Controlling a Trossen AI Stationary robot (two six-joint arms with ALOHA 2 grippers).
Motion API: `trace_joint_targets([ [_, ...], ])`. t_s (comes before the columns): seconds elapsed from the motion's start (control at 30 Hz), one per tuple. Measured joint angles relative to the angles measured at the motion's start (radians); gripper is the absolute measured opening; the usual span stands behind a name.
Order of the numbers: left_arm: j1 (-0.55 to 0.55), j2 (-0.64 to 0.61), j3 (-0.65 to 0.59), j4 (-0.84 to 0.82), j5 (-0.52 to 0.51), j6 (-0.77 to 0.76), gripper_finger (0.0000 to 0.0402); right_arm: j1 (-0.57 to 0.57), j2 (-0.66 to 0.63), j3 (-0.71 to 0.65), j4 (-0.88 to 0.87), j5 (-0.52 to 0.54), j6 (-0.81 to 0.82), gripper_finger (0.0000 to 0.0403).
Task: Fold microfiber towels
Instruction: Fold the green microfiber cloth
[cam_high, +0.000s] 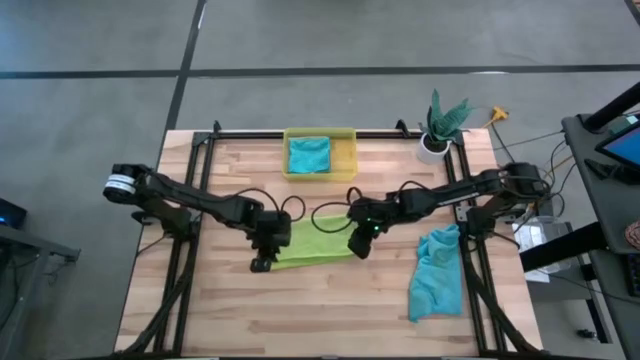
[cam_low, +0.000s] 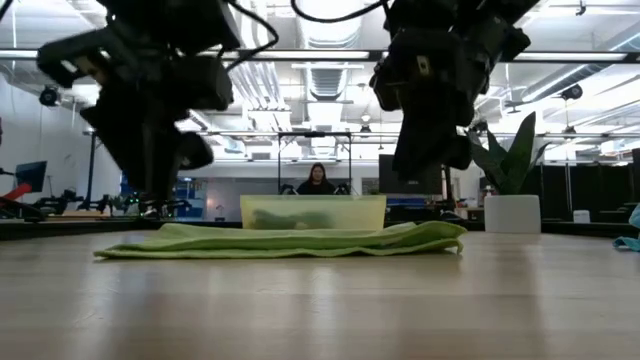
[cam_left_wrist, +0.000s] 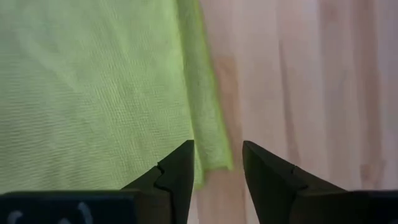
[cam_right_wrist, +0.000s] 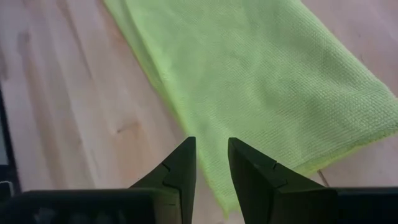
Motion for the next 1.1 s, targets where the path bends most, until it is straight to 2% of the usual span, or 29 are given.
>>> trace_joint_targets([
  [0.27,-0.004,0.077,-0.014,0.060,0.002,-0.078,0.0121,0.018,-0.033,0.000,-0.005,-0.006,0.139,0.0089],
  [0.5,-0.003,0.075,-0.006,0.111,0.001,-0.079,0.0121,0.041,-0.033,0.001,0.003,-0.007,0.306,0.0089],
  [0.8,-0.003,0.052,-0.010,0.075,-0.014,-0.078,0.0121,0.041,-0.031,0.001,0.030,0.005,0.412,0.0089],
  [0.97,-0.003,0.007,-0.012,0.062,-0.093,-0.071,0.0121,0.044,-0.026,0.001,0.063,0.074,0.510,0.0089],
  [1.1,-0.003,0.002,-0.014,0.116,-0.087,-0.076,0.0121,0.045,-0.026,0.001,0.122,0.115,0.574,0.0089],
])
